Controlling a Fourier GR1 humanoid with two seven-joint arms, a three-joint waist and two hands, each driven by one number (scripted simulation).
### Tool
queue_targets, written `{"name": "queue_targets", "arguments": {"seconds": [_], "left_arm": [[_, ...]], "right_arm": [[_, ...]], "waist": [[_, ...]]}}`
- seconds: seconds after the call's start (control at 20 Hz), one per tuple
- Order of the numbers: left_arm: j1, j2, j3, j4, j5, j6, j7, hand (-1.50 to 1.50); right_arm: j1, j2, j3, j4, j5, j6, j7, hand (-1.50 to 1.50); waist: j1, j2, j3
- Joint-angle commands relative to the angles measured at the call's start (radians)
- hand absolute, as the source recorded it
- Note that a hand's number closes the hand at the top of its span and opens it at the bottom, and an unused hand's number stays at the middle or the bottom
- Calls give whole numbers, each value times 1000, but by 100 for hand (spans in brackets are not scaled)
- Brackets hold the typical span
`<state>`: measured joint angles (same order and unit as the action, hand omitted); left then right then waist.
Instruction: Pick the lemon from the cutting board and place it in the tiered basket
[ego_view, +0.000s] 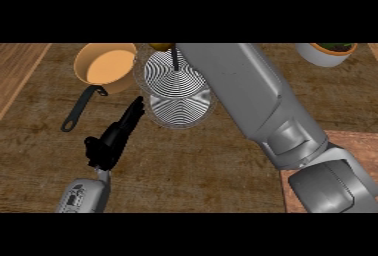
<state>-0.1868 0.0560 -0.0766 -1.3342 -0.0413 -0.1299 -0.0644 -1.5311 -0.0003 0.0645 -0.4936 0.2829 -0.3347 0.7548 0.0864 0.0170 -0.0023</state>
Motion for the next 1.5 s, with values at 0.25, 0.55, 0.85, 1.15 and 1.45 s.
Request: {"name": "queue_targets", "arguments": {"seconds": [0.25, 0.55, 0.85, 1.15, 1.45], "left_arm": [[0, -13, -3, 26, -5, 1, -27, 0], [59, 23, 35, -25, 22, -7, -7, 0], [74, 39, 59, -4, 30, -8, -9, 0], [136, 36, 62, -45, 24, 9, -44, 0], [119, 40, 99, -31, 43, 27, -14, 0]], "right_arm": [[11, 0, 13, 24, -301, -152, -22, -150], [6, 0, 38, 72, -151, -379, -82, -150], [-24, -146, 80, 67, -43, -525, 9, -150], [142, -230, 40, -166, -61, -589, -53, -150], [419, -356, 36, -471, -110, -483, -73, -150]], "waist": [[1, -3, 0], [-55, -11, 1], [-108, -28, 2], [-129, -38, 4], [-182, -47, 5]]}}
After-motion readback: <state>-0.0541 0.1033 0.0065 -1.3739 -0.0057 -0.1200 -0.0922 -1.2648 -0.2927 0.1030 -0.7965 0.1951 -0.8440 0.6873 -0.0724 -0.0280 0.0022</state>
